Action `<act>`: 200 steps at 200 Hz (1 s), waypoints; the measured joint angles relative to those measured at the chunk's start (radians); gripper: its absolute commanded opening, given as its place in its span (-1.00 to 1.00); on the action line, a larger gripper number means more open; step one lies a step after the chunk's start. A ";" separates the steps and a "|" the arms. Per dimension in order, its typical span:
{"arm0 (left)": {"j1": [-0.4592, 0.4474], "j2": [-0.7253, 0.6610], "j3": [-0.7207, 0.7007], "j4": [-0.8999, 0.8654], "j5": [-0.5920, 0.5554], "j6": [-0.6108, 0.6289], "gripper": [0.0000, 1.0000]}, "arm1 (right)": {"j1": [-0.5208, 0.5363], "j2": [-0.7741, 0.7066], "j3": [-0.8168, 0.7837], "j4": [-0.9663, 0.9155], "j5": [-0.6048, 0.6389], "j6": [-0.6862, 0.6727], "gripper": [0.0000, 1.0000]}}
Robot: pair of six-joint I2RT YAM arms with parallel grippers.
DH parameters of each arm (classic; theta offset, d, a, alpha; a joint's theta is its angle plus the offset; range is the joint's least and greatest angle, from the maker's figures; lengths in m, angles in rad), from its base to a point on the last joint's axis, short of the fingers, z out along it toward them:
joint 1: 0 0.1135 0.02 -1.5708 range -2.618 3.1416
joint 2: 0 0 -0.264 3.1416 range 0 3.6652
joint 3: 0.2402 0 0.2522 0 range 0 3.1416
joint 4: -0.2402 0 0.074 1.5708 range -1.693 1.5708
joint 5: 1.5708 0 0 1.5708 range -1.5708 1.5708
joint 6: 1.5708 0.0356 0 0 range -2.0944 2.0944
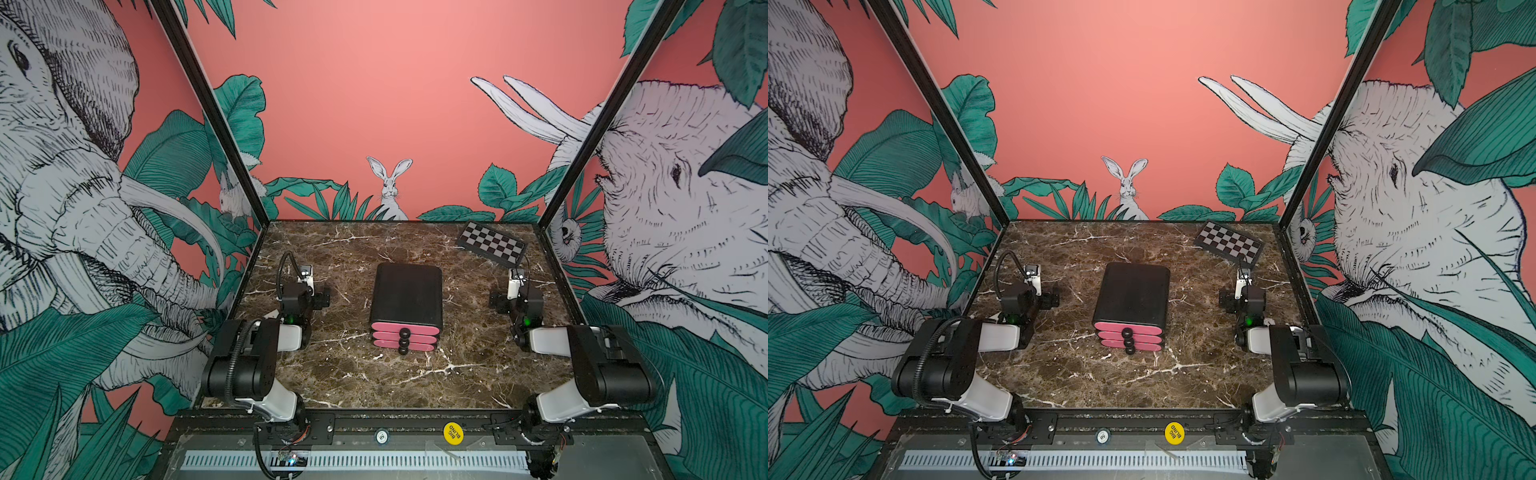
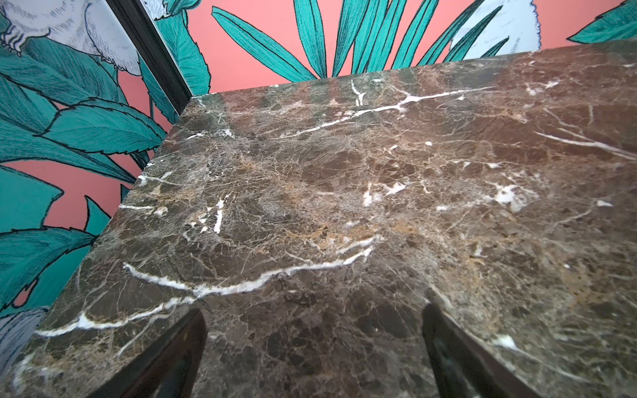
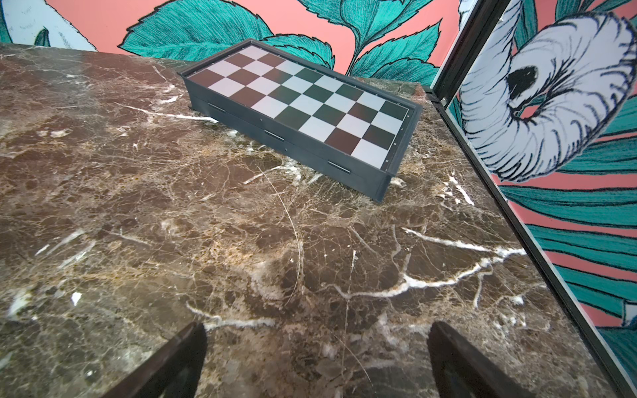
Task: Take the mice out of the drawer
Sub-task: Move the storage box to the center of the board.
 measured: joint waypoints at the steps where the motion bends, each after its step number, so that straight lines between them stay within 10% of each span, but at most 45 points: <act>1: 0.000 0.000 0.000 0.000 0.000 0.000 0.99 | 0.000 0.000 0.000 0.000 0.000 0.000 0.97; 77: 0.000 -0.159 0.310 -0.445 0.104 -0.039 0.99 | 0.004 -0.335 0.183 -0.386 0.000 0.112 0.97; 134: -0.019 -0.312 0.544 -0.831 0.310 -0.535 0.99 | 0.115 -0.517 0.401 -0.794 -0.105 0.624 0.97; 200: -0.403 -0.597 0.560 -1.156 0.257 -0.924 0.99 | 0.552 -0.547 0.443 -0.909 -0.149 1.019 0.97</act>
